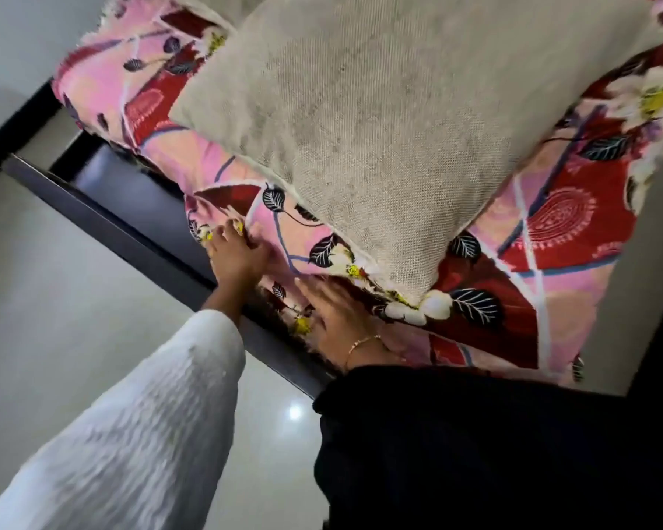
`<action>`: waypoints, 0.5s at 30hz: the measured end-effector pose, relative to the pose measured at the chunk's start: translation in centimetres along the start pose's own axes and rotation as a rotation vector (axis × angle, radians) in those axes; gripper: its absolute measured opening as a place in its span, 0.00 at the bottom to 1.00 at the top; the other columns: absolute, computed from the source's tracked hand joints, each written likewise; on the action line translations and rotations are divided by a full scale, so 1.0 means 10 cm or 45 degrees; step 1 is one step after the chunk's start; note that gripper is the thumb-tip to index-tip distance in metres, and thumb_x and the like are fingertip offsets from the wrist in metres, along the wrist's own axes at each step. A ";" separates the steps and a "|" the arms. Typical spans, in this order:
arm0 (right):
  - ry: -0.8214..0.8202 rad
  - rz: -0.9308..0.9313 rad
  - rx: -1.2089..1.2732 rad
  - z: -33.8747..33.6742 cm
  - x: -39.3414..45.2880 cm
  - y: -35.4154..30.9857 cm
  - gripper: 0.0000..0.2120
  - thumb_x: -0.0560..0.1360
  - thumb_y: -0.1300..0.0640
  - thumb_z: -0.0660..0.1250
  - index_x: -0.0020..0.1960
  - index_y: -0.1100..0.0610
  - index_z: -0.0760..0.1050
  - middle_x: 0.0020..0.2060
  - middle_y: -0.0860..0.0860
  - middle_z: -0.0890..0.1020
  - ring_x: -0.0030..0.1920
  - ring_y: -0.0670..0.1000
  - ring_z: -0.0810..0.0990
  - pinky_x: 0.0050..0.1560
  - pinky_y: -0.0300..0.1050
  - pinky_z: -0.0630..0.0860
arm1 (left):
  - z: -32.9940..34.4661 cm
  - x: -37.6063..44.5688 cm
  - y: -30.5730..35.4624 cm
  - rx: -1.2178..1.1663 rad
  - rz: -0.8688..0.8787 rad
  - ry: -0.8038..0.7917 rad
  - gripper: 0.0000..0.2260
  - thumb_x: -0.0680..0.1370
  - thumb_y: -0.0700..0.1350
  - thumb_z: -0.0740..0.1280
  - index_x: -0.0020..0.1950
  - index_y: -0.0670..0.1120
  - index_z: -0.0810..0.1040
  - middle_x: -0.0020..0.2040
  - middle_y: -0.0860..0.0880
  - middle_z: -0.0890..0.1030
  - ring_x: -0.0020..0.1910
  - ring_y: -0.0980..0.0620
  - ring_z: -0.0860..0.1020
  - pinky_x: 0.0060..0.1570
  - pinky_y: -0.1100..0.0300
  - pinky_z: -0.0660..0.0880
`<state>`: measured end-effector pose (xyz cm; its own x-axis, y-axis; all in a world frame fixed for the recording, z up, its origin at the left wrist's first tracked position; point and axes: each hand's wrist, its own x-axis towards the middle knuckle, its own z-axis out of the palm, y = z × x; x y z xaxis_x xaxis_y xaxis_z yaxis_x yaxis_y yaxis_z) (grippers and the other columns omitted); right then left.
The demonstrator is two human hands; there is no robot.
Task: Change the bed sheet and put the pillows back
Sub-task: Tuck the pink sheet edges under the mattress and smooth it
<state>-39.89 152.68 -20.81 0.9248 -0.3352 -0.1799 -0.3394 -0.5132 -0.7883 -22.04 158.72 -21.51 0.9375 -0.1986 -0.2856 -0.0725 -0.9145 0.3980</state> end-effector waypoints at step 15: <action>-0.198 0.691 -0.416 0.13 -0.82 0.54 0.29 0.63 0.45 0.55 0.58 0.56 0.78 0.54 0.56 0.82 0.49 0.58 0.82 0.43 0.58 0.78 | 1.10 -1.13 0.23 0.700 0.602 -0.735 0.47 0.64 0.68 0.40 0.77 0.42 0.53 0.76 0.35 0.50 0.74 0.35 0.44 0.73 0.44 0.40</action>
<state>-49.09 153.74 -24.35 0.6132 -0.5087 -0.6043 -0.7772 -0.5254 -0.3464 -36.54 154.97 -27.01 0.4653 -0.6034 -0.6476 -0.6937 -0.7030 0.1566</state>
